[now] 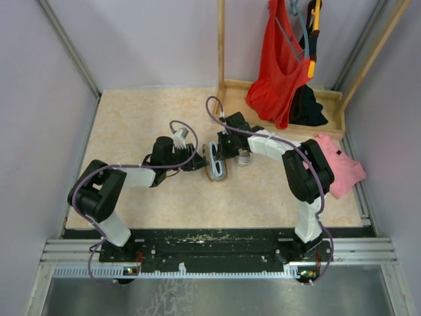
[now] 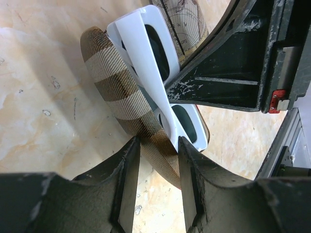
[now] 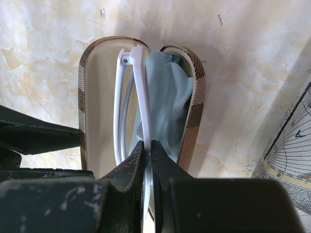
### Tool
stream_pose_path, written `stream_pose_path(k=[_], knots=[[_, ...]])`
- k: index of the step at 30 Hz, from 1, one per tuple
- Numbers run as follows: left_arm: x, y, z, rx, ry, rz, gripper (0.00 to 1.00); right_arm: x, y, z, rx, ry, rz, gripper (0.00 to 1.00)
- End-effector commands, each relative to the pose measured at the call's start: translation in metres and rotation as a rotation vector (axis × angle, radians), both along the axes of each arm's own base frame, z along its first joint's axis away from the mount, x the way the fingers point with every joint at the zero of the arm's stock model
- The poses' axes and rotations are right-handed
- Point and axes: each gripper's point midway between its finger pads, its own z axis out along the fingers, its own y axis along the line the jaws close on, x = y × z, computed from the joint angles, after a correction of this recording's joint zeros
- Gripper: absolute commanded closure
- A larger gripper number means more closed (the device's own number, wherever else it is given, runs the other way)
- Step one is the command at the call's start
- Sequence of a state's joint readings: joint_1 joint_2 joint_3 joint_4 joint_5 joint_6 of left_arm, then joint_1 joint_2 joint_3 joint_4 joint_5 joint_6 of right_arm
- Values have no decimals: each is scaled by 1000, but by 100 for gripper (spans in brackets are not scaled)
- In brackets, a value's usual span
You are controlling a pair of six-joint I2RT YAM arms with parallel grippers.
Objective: Organize the sunglasses
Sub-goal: Place the sunglasses in the sunglasses case.
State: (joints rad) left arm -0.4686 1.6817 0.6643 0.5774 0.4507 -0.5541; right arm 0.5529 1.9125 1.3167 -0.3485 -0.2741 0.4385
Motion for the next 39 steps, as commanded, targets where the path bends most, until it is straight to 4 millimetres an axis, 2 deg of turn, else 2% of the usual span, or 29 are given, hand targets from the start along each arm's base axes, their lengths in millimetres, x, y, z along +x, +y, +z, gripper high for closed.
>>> stream_pose_path(k=[1, 14, 22, 26, 34, 39], knots=[[9, -6, 16, -34, -47, -19, 57, 17, 6, 16, 22, -54, -1, 92], [8, -8, 16, -36, -47, -29, 56, 23, -4, 19, -35, -79, -21, 78], [8, -7, 16, -36, -48, -32, 56, 26, -11, 40, -58, -126, -29, 75], [8, -8, 17, -36, -51, -32, 55, 25, -15, 42, -76, -133, -29, 75], [9, -10, 17, -44, -46, -42, 55, 29, -33, 64, -113, -250, -73, 73], [7, -12, 17, -50, -41, -51, 55, 27, -43, 69, -131, -273, -99, 71]])
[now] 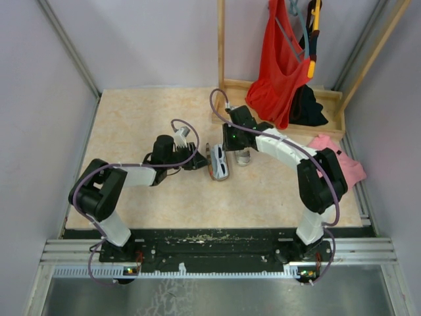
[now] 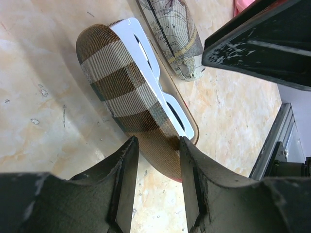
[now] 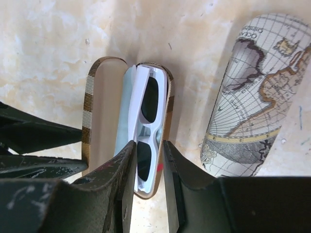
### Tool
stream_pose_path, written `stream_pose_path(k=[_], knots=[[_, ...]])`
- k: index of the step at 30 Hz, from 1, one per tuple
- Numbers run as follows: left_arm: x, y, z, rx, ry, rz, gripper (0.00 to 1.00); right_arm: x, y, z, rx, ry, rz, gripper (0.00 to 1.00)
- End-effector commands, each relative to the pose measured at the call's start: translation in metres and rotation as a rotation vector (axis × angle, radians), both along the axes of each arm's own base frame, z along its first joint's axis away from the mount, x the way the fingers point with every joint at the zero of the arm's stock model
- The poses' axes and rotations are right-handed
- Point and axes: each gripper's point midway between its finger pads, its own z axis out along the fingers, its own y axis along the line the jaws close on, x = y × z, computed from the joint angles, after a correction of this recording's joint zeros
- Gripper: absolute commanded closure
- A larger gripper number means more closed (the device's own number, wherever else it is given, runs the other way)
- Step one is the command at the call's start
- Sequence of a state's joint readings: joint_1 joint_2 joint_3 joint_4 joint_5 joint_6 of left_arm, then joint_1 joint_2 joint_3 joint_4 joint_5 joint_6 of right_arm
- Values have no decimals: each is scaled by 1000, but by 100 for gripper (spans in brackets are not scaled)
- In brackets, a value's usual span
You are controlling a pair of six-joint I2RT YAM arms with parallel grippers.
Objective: Organize the sunglasses
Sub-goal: Place the sunglasses in the sunglasses case.
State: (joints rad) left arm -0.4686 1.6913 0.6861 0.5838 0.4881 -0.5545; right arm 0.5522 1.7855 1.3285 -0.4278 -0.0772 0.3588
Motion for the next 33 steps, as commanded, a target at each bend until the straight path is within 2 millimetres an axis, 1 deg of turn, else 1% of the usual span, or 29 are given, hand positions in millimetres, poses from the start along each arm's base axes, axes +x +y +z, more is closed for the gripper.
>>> stream_pose_path(k=[1, 3, 7, 15, 23, 29, 33], knots=[[8, -5, 11, -29, -33, -16, 54, 10, -12, 25, -6, -103, -42, 71], [7, -6, 12, -32, -32, -17, 54, 8, -14, 18, -8, -93, -47, 71], [8, -7, 12, -35, -31, -18, 54, 4, -7, 2, 16, -48, -20, 71], [7, -8, 11, -37, -25, -24, 54, 6, 0, -20, 16, -4, 3, 72], [7, -9, 8, -35, -18, -27, 54, 6, 3, -35, 8, 25, 13, 74], [8, -10, 8, -37, -19, -30, 54, 8, 4, -40, 0, 28, 16, 78], [9, -10, 8, -36, -19, -31, 54, 8, 4, -45, -3, 38, 22, 78]])
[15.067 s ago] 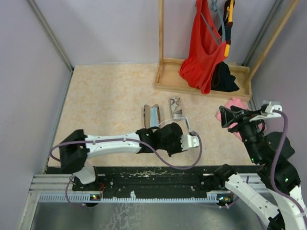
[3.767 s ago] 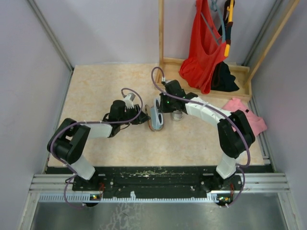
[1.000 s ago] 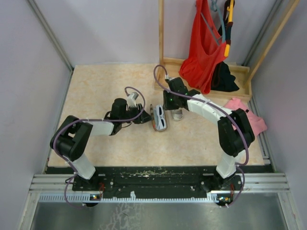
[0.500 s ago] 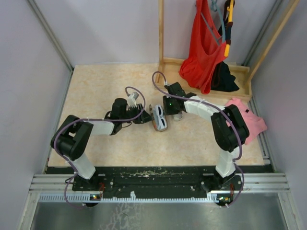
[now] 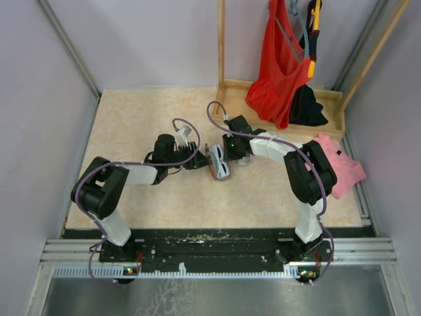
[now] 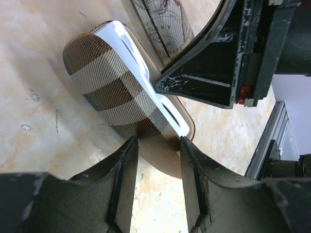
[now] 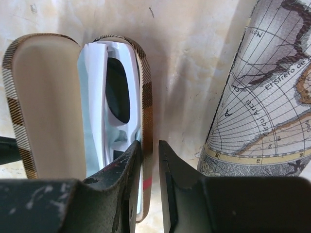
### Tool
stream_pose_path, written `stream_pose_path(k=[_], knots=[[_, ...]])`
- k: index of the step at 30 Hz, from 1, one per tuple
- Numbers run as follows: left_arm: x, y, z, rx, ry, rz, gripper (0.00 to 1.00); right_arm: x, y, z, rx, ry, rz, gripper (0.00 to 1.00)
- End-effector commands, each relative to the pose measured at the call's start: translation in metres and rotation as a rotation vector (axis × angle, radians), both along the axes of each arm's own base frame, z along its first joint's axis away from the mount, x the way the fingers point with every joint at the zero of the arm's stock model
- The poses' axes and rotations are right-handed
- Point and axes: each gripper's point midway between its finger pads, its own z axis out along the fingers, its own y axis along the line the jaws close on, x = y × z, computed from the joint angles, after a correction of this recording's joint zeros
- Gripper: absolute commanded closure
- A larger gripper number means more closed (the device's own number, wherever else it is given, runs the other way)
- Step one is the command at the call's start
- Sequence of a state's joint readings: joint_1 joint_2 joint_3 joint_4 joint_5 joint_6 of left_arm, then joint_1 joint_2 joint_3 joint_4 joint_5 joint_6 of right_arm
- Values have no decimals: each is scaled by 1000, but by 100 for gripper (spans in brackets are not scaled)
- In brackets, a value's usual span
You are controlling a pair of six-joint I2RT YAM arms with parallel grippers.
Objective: Organize the sunglasses
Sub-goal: Place the sunglasses in the sunglasses case, then adjust the sunglasses case at the center of the board.
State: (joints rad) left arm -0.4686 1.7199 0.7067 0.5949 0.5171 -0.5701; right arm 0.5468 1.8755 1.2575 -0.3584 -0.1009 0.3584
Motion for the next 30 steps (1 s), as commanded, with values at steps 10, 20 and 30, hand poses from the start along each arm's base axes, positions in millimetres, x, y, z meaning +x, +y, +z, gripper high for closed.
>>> stream_pose_path(k=[10, 20, 30], knots=[[8, -6, 8, -18, -29, -17, 54, 13, 10, 2, 39, -31, 22, 82], [5, -1, 20, -13, -48, 2, 54, 2, 16, 1, 62, -19, 35, 90], [-9, 12, 17, 6, -13, 44, 49, -19, 35, 5, 124, -2, 33, 83]])
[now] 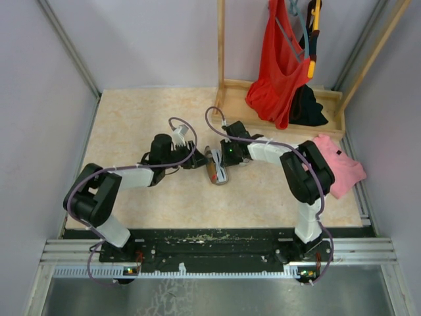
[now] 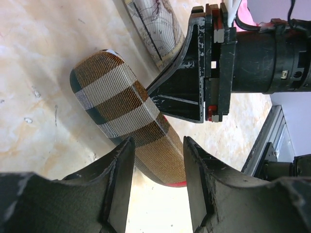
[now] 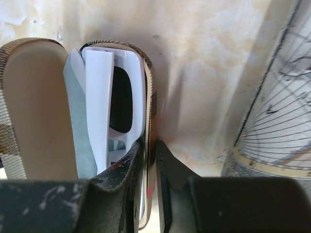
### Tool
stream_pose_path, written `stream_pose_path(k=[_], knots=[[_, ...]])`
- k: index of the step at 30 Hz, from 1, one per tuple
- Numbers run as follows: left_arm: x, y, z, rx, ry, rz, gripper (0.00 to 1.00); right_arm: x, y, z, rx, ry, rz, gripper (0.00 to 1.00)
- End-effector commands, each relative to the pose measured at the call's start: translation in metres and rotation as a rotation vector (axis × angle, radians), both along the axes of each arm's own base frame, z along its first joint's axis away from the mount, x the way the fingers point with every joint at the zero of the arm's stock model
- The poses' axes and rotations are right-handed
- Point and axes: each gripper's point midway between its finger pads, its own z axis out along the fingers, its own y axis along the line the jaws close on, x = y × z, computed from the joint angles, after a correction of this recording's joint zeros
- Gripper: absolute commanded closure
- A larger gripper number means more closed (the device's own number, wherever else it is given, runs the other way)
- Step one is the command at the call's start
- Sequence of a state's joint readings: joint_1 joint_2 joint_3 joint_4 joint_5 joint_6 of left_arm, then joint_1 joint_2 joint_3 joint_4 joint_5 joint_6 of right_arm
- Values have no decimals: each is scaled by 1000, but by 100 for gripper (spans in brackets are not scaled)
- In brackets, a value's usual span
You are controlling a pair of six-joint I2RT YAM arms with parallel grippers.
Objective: Organize the sunglasses
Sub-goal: Adjust the sunglasses case at the center of the board, then close the sunglasses case at the center of the board.
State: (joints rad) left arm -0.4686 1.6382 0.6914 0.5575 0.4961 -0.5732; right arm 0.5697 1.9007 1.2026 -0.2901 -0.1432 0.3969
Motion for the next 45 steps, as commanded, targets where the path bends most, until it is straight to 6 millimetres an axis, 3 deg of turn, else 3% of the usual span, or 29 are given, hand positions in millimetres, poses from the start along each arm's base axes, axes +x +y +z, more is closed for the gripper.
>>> stream_pose_path(k=[1, 15, 20, 21, 25, 28, 34, 45], knots=[[-7, 8, -2, 16, 16, 23, 50, -6, 25, 26, 94, -46, 18, 82], [-10, 11, -2, 33, 18, 29, 52, -11, 23, 69, 131, -141, 19, 72], [-10, 10, 0, 27, 14, 22, 54, -10, 6, 73, 81, -177, -32, 67], [-11, 10, 1, 26, 13, 19, 54, -9, 1, 82, 79, -207, -53, 68], [-12, 9, 3, 22, 12, 14, 54, -9, -21, 68, 1, -215, -124, 76], [-13, 9, 2, 22, 11, 10, 55, -13, -23, 52, -22, -177, -117, 85], [-14, 6, 2, 21, 14, 3, 57, -19, -15, 24, -26, -103, -85, 94], [-16, 1, 1, 22, 14, -14, 60, -16, 10, 15, 59, -57, -32, 100]])
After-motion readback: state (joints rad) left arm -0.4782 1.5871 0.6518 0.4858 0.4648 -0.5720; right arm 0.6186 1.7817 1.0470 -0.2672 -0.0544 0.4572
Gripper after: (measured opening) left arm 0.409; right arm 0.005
